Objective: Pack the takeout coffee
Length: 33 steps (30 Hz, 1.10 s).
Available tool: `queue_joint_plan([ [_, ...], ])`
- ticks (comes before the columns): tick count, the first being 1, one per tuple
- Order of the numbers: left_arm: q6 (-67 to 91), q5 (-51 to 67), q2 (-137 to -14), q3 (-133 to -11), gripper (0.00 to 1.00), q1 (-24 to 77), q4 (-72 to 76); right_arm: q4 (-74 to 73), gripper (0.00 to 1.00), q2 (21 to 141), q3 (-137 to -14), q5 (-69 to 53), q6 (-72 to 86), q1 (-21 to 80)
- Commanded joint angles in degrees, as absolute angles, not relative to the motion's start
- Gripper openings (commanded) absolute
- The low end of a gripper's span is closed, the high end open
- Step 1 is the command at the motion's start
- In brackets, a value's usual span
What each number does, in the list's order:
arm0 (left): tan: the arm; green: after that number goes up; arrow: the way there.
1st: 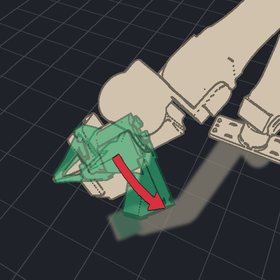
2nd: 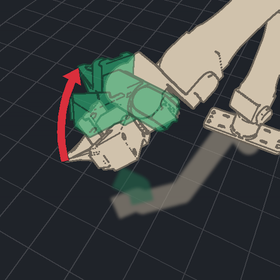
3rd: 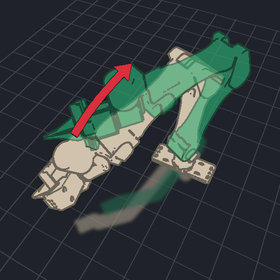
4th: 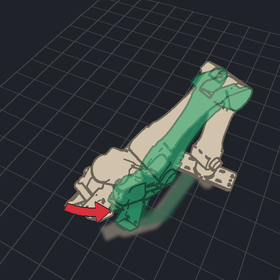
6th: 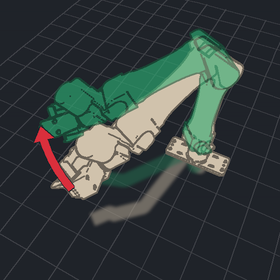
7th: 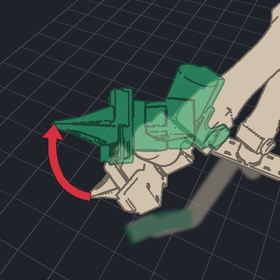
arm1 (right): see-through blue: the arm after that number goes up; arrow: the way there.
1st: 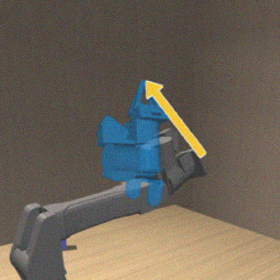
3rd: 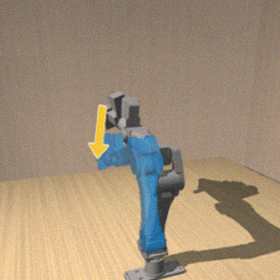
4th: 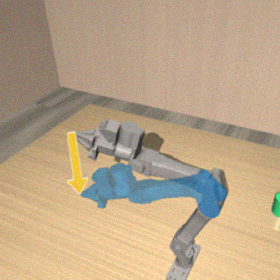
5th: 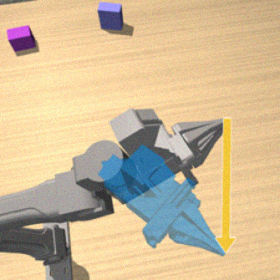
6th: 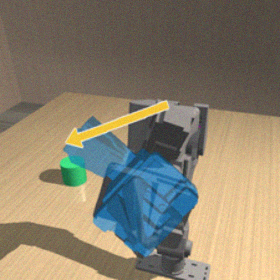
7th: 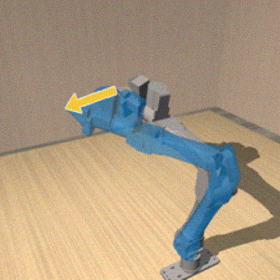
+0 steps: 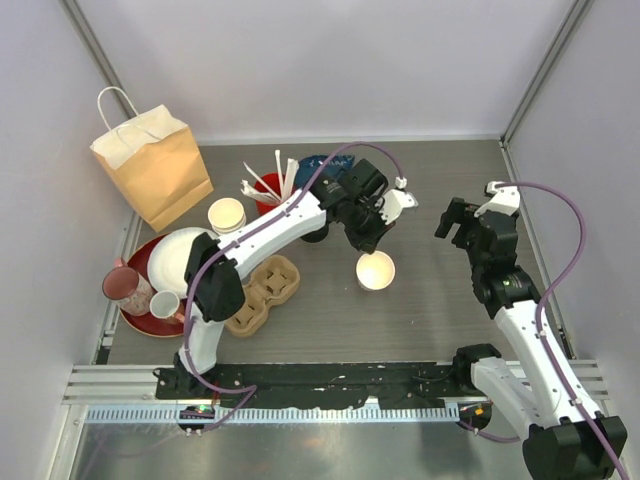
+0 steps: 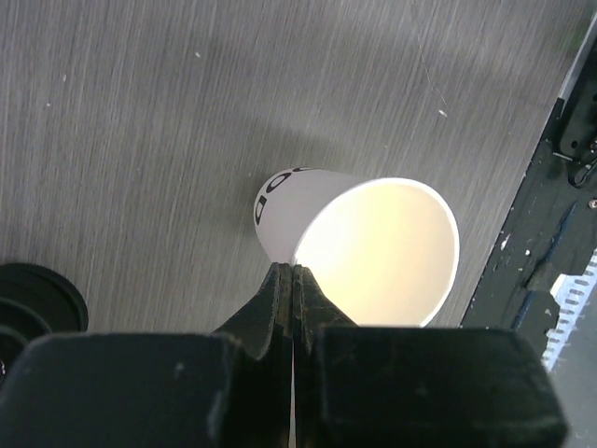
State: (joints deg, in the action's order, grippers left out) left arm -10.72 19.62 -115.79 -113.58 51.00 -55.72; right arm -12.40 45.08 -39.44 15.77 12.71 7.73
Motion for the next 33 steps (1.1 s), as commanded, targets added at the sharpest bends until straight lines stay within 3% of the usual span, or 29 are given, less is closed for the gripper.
queue_joint_plan([
  [1,-11.33,23.45,-117.68,-113.73,0.00,50.80,-50.44,-10.29,0.93,44.74,-38.85,13.45,10.73,7.21],
  [12,-14.33,24.52,-122.96,-115.75,0.07,50.01,-52.20,-9.93,0.92,43.77,-38.32,10.02,10.20,7.29],
  [15,-14.68,24.52,-122.26,-116.36,0.23,49.83,-52.91,-10.11,0.93,43.42,-38.49,8.88,10.11,7.29],
  [16,-14.68,24.52,-121.73,-116.63,0.38,49.92,-53.26,-10.28,0.93,43.50,-38.67,8.62,10.11,7.29],
  [19,-14.24,24.26,-118.84,-117.68,0.57,49.75,-53.96,-11.25,0.93,43.95,-39.37,7.48,10.11,7.21],
  [22,-12.92,23.56,-114.10,-119.00,0.68,49.48,-55.63,-12.13,0.93,44.30,-39.64,6.07,9.93,7.21],
  [24,-12.22,21.46,-109.19,-119.00,0.74,48.96,-57.29,-12.83,0.93,44.30,-39.81,5.28,9.93,7.29],
  [29,-11.69,8.81,-98.28,-114.63,0.78,44.92,-61.61,-13.62,0.92,44.38,-39.82,3.52,9.58,7.29],
  [33,-12.04,8.00,-88.96,-107.42,0.80,34.48,-62.23,-13.27,0.92,44.91,-39.55,2.99,9.58,7.29],
])
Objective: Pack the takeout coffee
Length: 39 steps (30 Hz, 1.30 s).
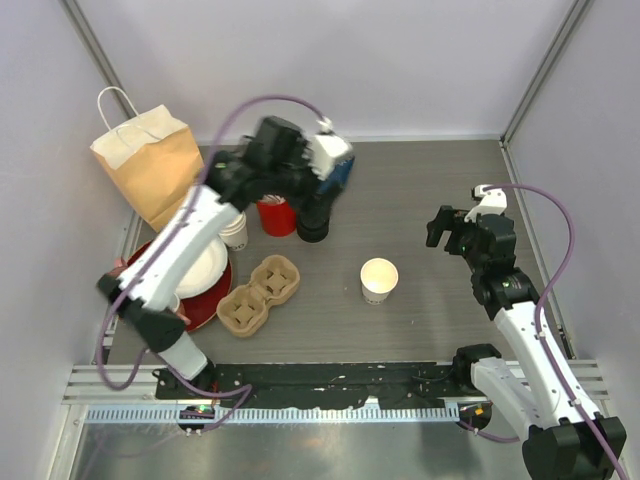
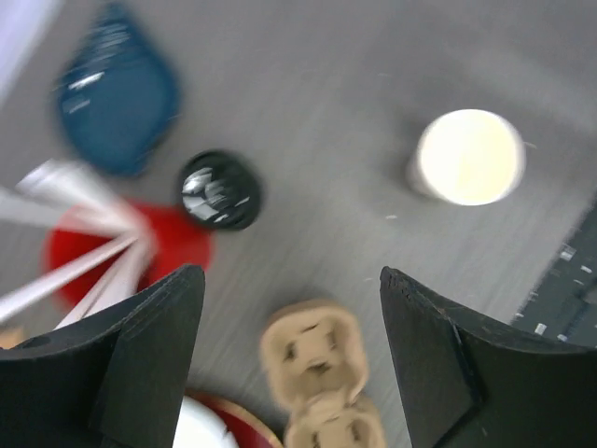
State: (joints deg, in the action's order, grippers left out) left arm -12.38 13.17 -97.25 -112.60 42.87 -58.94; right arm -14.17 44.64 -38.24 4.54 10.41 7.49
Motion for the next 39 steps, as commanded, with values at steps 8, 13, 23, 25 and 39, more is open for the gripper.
queue_joint_plan([
  [8,-13.01,6.86,-81.82,-94.94,0.75,13.12,-57.92,-12.83,0.92,46.05,-39.11,2.37,9.41,7.29],
  [13,-11.95,6.41,-88.58,-93.16,0.62,4.67,-54.32,-12.92,0.92,44.91,-38.50,2.99,9.40,7.29],
  [23,-12.13,4.49,-96.41,-92.55,0.55,2.46,-50.01,-12.74,0.92,44.74,-38.06,2.99,9.32,7.21],
  [25,-12.22,3.78,-98.34,-92.90,0.54,2.46,-49.92,-12.66,0.92,44.56,-37.97,3.08,9.40,7.21],
  [39,-12.66,3.60,-99.76,-92.82,0.00,2.37,-50.36,-12.66,0.92,44.30,-37.88,3.52,9.40,7.21],
])
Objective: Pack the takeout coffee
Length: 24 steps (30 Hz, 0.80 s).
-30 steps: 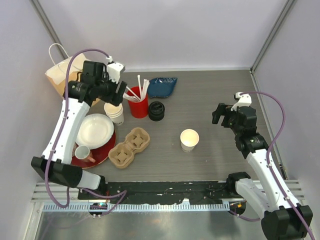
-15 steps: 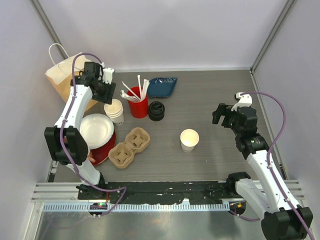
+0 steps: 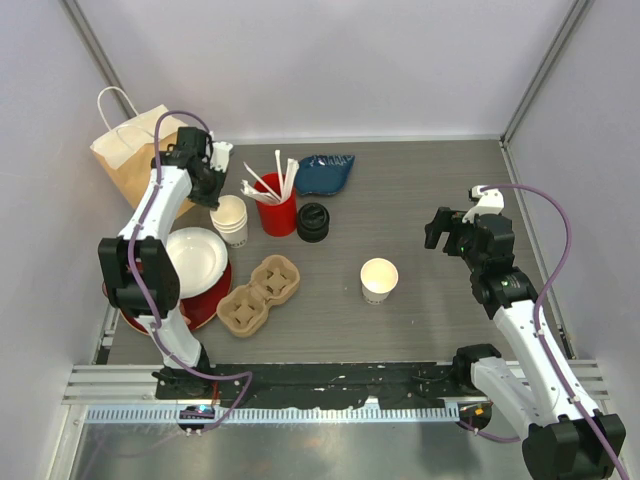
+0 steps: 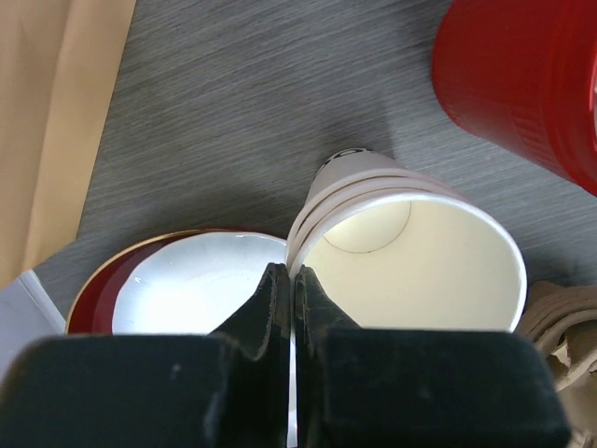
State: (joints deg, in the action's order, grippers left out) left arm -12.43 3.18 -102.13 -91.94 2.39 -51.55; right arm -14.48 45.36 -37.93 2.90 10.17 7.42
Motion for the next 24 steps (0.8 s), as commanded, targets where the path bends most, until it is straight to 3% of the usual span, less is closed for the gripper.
queue_joint_plan([
  [1,-12.66,3.78,-99.32,-92.73,0.00,2.37,-50.36,-12.66,0.91,44.38,-37.79,3.52,9.32,7.21],
  [6,-13.53,4.57,-98.79,-93.16,0.07,2.37,-51.68,-12.66,0.91,44.38,-37.79,3.34,9.40,7.29],
  [7,-13.62,4.74,-98.88,-93.34,0.16,2.37,-52.20,-12.66,0.92,44.38,-37.79,3.25,9.32,7.21],
  [10,-13.89,3.61,-99.67,-93.60,0.26,2.37,-52.21,-12.66,0.92,44.38,-37.79,2.99,9.23,7.29],
  [12,-13.97,3.08,-99.93,-93.87,0.24,2.29,-52.12,-12.66,0.91,44.38,-37.79,2.90,9.23,7.21],
  [17,-13.97,3.08,-99.58,-94.22,0.03,2.37,-52.03,-12.48,0.92,44.74,-37.71,2.46,9.23,7.21],
  [24,-14.33,2.98,-98.09,-94.48,0.00,2.29,-52.64,-12.39,0.92,44.91,-37.71,2.02,9.23,7.29],
])
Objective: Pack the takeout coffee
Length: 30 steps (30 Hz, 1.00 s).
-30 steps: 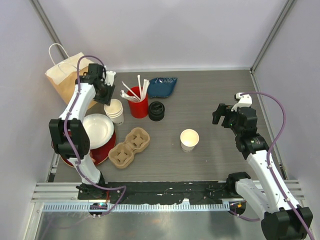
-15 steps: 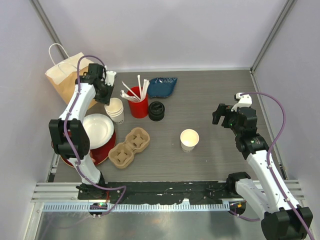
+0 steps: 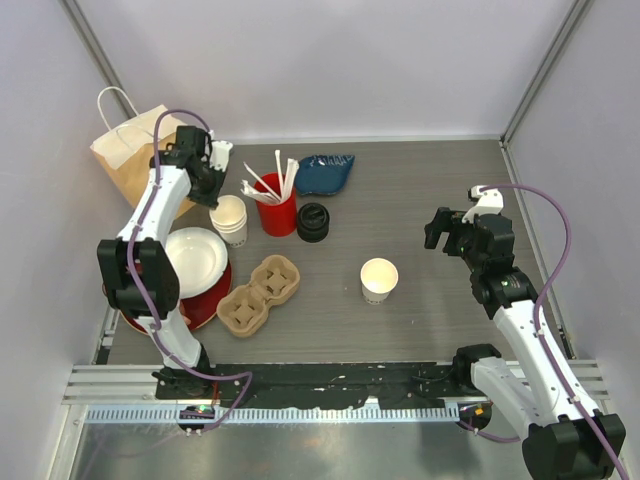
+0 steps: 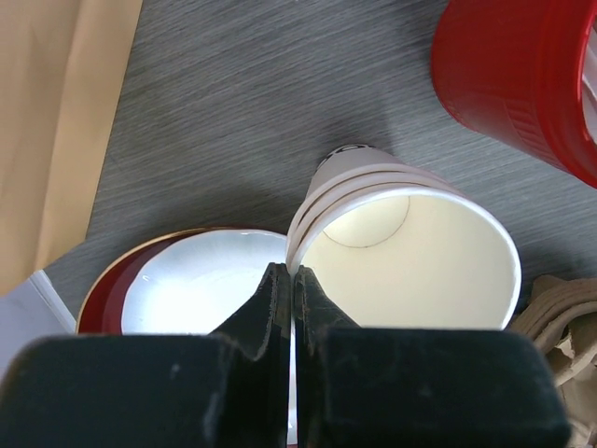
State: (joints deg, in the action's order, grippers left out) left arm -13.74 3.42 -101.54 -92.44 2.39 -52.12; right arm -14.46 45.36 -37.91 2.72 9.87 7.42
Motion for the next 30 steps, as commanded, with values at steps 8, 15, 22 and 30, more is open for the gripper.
queue_joint_plan([
  [8,-13.18,12.91,-95.89,-97.64,0.00,0.71,-57.74,-12.57,0.91,45.00,-37.79,1.50,9.23,7.29],
  [15,-12.83,19.51,-93.87,-94.93,0.00,0.26,-59.60,-12.13,0.85,46.32,-39.28,-3.33,11.50,7.47],
  [22,-11.87,20.48,-92.73,-90.53,0.00,0.26,-58.19,-2.91,0.78,52.45,-45.78,5.50,23.90,30.94],
  [30,-10.90,20.92,-91.93,-88.95,0.00,0.26,-57.22,10.71,0.77,79.76,-59.74,5.80,33.75,46.75],
])
